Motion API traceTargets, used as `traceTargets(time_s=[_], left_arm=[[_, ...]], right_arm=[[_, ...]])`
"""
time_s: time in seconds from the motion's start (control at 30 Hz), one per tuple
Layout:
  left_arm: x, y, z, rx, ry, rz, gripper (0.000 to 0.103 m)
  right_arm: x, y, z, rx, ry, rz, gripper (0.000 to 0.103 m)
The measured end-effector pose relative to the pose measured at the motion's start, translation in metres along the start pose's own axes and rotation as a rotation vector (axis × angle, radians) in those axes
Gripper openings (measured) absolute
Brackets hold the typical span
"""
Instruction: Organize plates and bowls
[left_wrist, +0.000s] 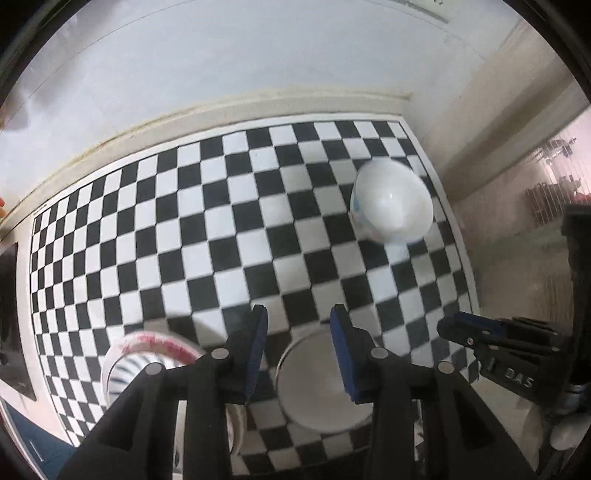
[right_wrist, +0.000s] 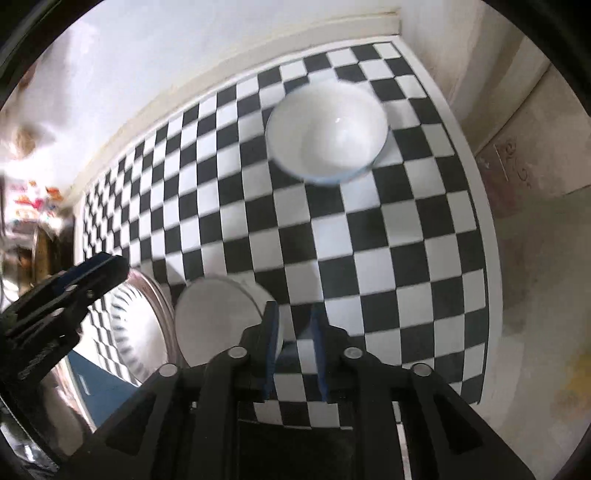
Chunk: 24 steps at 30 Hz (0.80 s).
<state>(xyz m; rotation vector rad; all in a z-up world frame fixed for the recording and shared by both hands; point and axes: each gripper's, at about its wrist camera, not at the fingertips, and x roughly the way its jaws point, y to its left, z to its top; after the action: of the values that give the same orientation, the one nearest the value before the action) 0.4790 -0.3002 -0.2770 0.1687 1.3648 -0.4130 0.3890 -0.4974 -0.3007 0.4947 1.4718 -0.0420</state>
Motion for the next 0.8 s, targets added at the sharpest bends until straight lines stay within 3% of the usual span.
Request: traceTargets(time_s=[0.07,0.1,0.47,0.63,0.8], left_arm=[[0.007,-0.004,0.014,0.001,0.0,0.015,0.033],[0.011,-0.006,0.021,0.004,0.0,0.021,0.033],[0.069,-0.026,0.098,0.001,0.072,0.018,0.033],[0.109,-0.037,0.12,-0.024,0.188,-0.076,0.033],[0.139,-0.046,0.131,-0.029,0.25,-0.114,0.033]], right_arm=[[-0.007,-0.009,0.011,0.019,-0.024,-0.002,0.04],[-0.01,-0.014,0.017,0.031,-0.035,-0.003,0.041],[0.012,-0.073,0.083,0.15,-0.044,-0.023,0.041],[0.038,-0.095,0.105,0.213,-0.004,0.017,0.041],[0.054,-0.105,0.117,0.272,0.014,0.103,0.041]])
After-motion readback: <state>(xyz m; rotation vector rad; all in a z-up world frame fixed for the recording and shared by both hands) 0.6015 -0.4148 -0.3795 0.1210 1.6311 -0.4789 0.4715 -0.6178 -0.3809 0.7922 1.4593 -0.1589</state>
